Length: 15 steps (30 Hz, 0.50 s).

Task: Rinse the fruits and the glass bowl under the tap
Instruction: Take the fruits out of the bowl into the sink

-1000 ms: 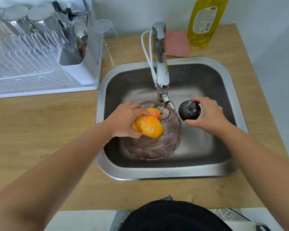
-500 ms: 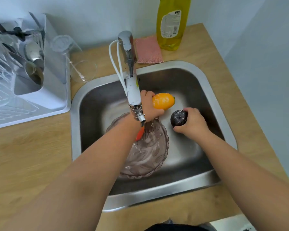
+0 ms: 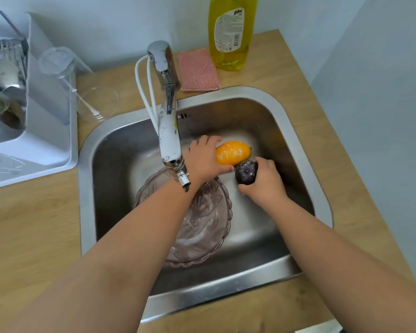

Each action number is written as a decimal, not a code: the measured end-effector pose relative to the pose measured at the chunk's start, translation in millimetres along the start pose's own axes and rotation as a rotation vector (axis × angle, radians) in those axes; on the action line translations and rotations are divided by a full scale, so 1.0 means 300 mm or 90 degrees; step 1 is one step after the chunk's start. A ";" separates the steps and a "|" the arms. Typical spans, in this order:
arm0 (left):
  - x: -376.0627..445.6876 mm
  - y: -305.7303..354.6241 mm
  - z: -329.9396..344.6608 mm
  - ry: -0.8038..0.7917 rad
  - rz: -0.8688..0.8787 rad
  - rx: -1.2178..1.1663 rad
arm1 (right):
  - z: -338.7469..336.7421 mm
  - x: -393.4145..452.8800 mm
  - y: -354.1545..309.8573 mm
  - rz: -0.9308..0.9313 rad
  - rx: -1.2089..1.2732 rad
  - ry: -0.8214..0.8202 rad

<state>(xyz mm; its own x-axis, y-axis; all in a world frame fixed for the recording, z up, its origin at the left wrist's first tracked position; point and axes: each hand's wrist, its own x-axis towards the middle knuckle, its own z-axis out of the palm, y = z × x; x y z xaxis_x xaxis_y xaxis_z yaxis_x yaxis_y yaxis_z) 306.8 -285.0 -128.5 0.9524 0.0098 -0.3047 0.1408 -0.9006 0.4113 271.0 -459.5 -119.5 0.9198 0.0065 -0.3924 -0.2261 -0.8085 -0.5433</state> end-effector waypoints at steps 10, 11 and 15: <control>-0.291 -0.353 -0.149 0.183 -0.225 -0.223 | 0.071 -0.154 -0.141 -0.275 0.039 -0.035; -0.319 -0.379 -0.147 0.187 -0.241 -0.223 | 0.103 -0.153 -0.167 -0.286 0.041 -0.082; -0.371 -0.404 -0.114 0.148 -0.268 -0.331 | 0.212 -0.112 -0.247 -0.257 -0.038 -0.151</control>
<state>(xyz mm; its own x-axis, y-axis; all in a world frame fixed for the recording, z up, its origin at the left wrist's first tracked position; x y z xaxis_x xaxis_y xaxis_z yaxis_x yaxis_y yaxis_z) 192.9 -162.2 -115.0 0.8135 0.4564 -0.3604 0.5655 -0.4762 0.6734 236.3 -362.2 -113.2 0.8300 0.4559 -0.3213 0.1594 -0.7460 -0.6466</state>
